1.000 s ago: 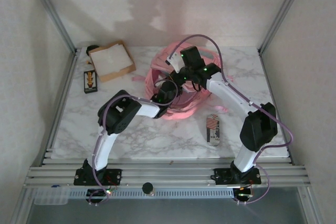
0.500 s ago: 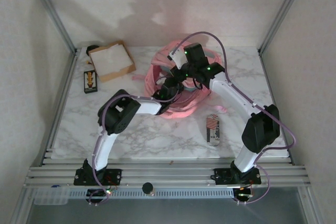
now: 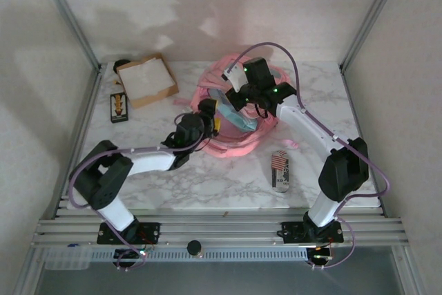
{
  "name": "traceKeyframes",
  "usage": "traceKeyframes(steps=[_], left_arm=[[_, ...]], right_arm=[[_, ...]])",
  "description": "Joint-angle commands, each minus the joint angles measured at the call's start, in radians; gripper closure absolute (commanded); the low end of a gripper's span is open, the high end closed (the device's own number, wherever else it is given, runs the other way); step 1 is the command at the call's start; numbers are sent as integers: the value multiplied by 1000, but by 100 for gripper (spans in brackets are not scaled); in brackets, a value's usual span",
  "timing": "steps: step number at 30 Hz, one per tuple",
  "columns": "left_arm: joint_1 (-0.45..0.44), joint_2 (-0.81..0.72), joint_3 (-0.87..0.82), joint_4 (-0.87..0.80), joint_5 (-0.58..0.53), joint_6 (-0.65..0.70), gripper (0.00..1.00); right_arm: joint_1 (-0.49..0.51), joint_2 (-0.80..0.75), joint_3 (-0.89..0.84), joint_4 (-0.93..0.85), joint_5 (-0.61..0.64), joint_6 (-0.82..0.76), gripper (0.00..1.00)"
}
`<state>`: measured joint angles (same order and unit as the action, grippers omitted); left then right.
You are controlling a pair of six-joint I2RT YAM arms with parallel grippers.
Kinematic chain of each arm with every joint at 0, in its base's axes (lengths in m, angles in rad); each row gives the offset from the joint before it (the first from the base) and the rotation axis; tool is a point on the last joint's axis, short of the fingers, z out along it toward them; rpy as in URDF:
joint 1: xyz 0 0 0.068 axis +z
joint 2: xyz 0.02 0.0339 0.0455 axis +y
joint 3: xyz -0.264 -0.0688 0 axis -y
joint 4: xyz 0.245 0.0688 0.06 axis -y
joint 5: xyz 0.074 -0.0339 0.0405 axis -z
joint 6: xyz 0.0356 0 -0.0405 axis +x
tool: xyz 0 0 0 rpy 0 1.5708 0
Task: Pack the student bag
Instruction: Place the pencil pouch in the student bag, then close the student bag at the top-center of the table, then rotate the student bag at the top-center of the table.
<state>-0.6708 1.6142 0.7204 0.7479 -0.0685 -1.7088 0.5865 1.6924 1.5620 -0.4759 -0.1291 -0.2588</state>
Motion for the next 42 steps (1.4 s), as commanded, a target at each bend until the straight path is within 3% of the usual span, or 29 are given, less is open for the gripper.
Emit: traceKeyframes(steps=[1, 5, 12, 15, 17, 19, 23, 27, 29, 32, 38, 42], left_arm=[[24, -118, -52, -139, 13, 64, 21], [39, -171, -26, -268, 97, 168, 34], [114, -240, -13, -563, 136, 367, 16], [140, -205, 78, -637, 126, 508, 20], [155, -187, 159, -689, 51, 679, 19], [187, -145, 240, -779, -28, 833, 17], [295, -21, 285, -776, 165, 854, 15], [298, 143, 447, -878, 156, 952, 10], [303, 218, 520, -907, 204, 987, 10], [306, 251, 503, -798, 302, 1002, 26], [310, 225, 429, -778, 258, 966, 97], [309, 97, 251, -681, 236, 877, 100]], right_arm=[[1, -26, -13, 85, -42, 13, 100], [2, -23, -18, 77, -56, 20, 100], [1, -55, -55, 74, -2, 24, 100], [1, -61, -48, 77, 4, 16, 100], [1, -59, -34, 66, 3, -5, 100], [-2, -58, -30, 58, 33, -15, 100], [-1, -58, -33, 48, 31, -15, 100], [-2, -50, -56, 65, 24, 2, 100], [-2, -47, -65, 75, 24, 3, 100], [-5, -41, -93, 113, 44, 4, 100], [-14, 15, -85, 168, 63, -8, 100], [-14, 83, -28, 183, 38, -38, 100]])
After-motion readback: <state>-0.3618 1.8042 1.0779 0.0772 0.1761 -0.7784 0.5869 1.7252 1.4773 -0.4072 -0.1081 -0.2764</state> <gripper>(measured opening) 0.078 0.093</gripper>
